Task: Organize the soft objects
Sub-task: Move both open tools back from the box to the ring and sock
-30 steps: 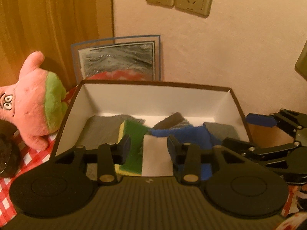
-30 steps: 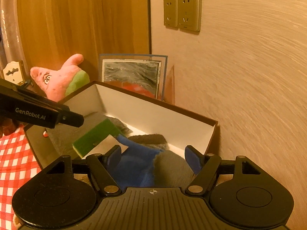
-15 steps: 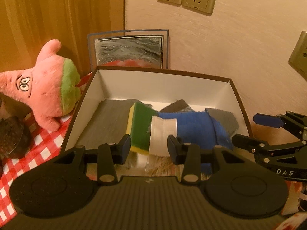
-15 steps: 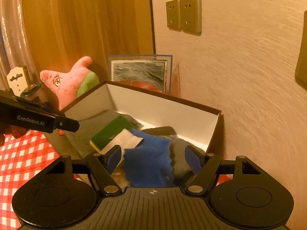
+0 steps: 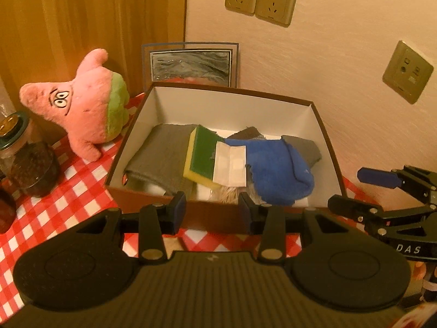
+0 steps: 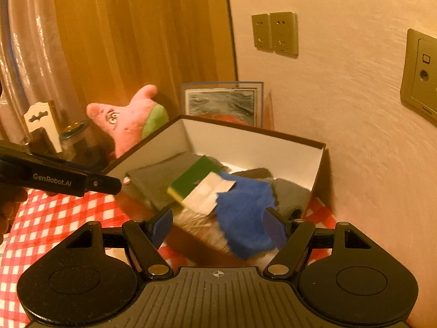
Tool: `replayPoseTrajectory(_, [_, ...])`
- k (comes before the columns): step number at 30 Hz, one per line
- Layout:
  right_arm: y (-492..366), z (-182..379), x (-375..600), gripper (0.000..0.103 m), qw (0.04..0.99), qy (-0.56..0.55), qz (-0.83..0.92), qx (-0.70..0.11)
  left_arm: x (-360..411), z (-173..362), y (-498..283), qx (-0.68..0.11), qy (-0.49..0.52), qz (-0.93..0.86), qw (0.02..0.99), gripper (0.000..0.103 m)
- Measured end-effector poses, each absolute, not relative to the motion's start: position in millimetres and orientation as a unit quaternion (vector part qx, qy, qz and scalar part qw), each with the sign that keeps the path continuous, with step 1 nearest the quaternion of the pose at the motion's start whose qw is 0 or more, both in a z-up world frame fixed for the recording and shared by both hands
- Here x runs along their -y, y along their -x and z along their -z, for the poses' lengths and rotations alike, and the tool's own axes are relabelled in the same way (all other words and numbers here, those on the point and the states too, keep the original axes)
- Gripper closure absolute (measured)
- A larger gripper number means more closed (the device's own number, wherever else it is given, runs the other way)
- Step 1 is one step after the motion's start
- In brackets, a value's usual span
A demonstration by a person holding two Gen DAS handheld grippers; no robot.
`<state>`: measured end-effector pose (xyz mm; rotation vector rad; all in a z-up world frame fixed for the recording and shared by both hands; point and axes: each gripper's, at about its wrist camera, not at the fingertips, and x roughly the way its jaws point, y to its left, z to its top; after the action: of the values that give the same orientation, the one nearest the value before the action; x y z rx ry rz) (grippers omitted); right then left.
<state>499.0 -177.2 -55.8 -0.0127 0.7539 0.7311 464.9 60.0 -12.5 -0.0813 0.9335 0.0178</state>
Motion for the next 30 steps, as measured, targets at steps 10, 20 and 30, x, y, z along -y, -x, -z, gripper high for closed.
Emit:
replayPoseTrajectory(10, [-448, 47, 170, 0.030, 0.855, -0.004, -0.361, -0.372, -83, -3, -403, -0.436, 0.053, -0.031, 0.898, 0.064])
replayPoseTrajectory(20, [-413, 47, 170, 0.030, 0.838, -0.040, -0.375, -0.394, -108, -3, -338, -0.435, 0.068, -0.068, 0.895, 0.064])
replayPoseTrajectory(30, [-385, 47, 172, 0.025, 0.835, -0.055, -0.382, -0.392, -119, 4, -294, -0.441, 0.088, -0.084, 0.889, 0.064])
